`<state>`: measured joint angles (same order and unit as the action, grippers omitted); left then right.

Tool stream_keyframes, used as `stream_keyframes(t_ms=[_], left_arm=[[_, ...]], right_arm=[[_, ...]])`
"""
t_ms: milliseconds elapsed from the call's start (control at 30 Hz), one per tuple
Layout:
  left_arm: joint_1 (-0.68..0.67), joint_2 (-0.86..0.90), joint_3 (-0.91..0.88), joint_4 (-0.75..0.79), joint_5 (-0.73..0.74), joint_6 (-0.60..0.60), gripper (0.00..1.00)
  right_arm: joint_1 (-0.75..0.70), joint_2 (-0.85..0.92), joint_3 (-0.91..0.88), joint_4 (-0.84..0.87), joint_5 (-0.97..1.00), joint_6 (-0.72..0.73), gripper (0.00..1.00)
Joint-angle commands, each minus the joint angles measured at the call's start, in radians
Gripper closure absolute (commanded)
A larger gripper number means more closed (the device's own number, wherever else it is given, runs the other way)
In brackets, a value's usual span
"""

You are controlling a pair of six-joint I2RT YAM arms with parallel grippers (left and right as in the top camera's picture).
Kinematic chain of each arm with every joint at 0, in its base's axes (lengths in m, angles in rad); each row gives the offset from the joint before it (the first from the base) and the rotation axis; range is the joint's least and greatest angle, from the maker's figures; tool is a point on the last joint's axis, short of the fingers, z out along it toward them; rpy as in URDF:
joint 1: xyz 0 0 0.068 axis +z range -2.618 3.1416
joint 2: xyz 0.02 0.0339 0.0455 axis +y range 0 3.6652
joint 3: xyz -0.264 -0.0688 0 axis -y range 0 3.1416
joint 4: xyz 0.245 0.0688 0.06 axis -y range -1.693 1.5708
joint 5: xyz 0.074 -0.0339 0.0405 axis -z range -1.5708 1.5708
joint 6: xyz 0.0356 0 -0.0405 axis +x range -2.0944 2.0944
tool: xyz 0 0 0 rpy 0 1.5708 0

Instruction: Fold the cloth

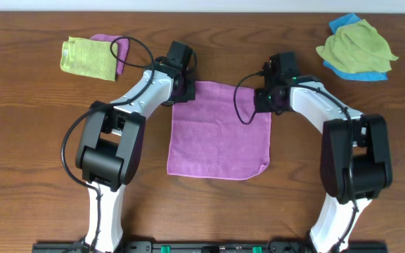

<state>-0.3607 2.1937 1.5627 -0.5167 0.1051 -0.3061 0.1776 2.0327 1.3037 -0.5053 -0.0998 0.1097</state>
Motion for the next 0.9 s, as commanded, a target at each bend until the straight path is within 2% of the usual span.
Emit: stream_keyframes(t_ms=[0,867], left_arm=[[0.007,0.058,-0.008,-0.011,-0.01,0.013,0.94],[-0.021,0.058,-0.009,-0.069,-0.017,-0.056,0.94]], right_arm=[[-0.007,0.023,0.026,-0.003,0.025,-0.021,0.99],[0.0,0.078,0.071,0.008,-0.02,-0.041,0.99]])
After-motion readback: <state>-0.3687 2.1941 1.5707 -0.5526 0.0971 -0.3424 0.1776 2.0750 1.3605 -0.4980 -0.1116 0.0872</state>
